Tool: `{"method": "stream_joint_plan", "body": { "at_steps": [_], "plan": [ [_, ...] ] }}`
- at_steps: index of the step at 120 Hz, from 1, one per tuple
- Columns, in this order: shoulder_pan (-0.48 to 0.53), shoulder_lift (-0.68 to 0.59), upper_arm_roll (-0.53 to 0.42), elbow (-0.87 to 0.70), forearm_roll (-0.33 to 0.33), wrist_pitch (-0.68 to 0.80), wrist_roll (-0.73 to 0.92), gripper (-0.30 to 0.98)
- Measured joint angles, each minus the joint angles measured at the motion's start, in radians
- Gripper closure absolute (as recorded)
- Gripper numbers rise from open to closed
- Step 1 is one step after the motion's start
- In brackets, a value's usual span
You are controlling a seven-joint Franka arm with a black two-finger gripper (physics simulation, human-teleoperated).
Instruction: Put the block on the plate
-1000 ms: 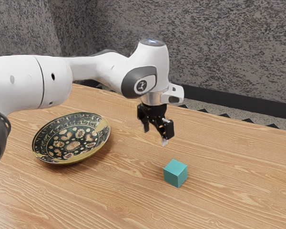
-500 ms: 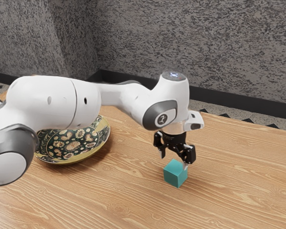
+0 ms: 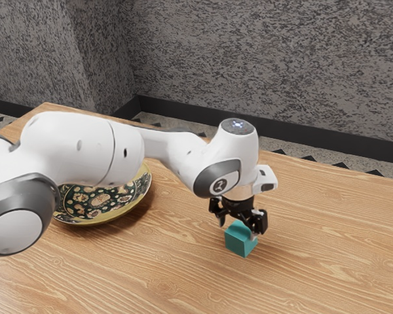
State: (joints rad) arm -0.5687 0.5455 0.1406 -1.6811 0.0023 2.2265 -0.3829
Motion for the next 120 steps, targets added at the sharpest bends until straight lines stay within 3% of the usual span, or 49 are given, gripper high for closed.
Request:
{"method": "stream_joint_plan", "body": {
  "at_steps": [25, 59, 102, 120],
  "plan": [
    [0.003, 0.026, -0.004, -0.003, 0.003, 0.034, -0.034, 0.02],
    [0.001, 0.032, -0.004, 0.0, 0.02, 0.053, -0.06, 0.22],
    [0.013, 0.013, -0.004, 0.002, 0.027, 0.056, -0.068, 0.28],
    [0.054, -0.054, -0.004, -0.051, 0.023, 0.053, -0.071, 0.31]
  ]
}}
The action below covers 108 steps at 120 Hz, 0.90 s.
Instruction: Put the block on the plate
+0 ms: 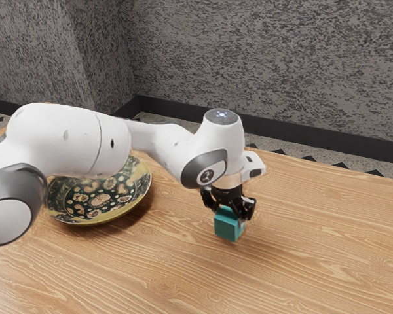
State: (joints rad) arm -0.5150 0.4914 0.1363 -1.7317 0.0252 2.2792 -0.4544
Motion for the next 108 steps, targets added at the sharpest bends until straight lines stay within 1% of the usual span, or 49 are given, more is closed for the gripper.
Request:
{"method": "stream_joint_plan", "body": {
  "at_steps": [18, 27, 41, 61, 75, 82, 95, 108],
  "plan": [
    [0.103, -0.159, -0.002, -0.134, -0.001, -0.002, -0.004, 0.31],
    [0.183, -0.219, -0.023, -0.178, -0.001, -0.003, -0.006, 0.31],
    [0.318, -0.26, -0.039, -0.205, -0.001, -0.005, -0.008, 0.3],
    [0.484, -0.304, -0.044, -0.265, -0.001, -0.011, -0.011, 0.3],
    [0.607, -0.309, -0.044, -0.279, 0.001, -0.013, -0.011, 0.3],
    [0.65, -0.296, -0.044, -0.276, 0.004, -0.013, -0.011, 0.3],
    [0.67, -0.232, -0.044, -0.246, 0.003, -0.007, -0.011, 0.3],
    [0.677, -0.206, -0.044, -0.241, 0.0, -0.002, -0.013, 0.27]
  ]
}}
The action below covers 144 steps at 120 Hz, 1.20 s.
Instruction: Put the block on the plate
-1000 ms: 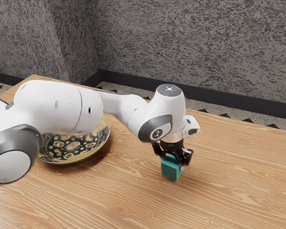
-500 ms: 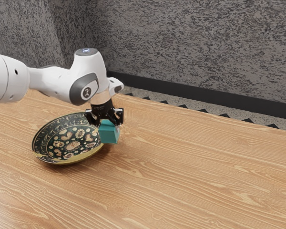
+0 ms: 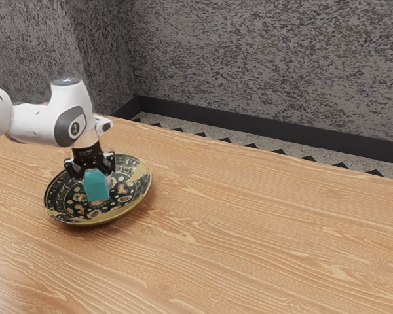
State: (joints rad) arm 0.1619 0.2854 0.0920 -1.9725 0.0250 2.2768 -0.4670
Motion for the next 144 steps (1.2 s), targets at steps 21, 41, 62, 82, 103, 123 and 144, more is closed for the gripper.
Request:
{"method": "stream_joint_plan", "body": {
  "at_steps": [21, 41, 62, 82, 103, 123, 144],
  "plan": [
    [0.001, -0.007, -0.001, 0.001, -0.003, 0.002, 0.003, 0.12],
    [0.009, -0.075, -0.009, -0.013, -0.003, -0.017, 0.012, 0.06],
    [-0.023, -0.186, 0.0, -0.007, -0.003, -0.139, 0.081, 0.02],
    [-0.246, -0.221, 0.182, 0.034, -0.004, -0.253, 0.187, 0.01],
    [-0.296, -0.235, 0.183, 0.148, -0.022, -0.35, 0.322, 0.0],
    [-0.298, -0.229, 0.157, 0.282, -0.035, -0.468, 0.455, 0.0],
    [-0.289, -0.226, 0.147, 0.348, -0.05, -0.546, 0.563, 0.0]
  ]
}}
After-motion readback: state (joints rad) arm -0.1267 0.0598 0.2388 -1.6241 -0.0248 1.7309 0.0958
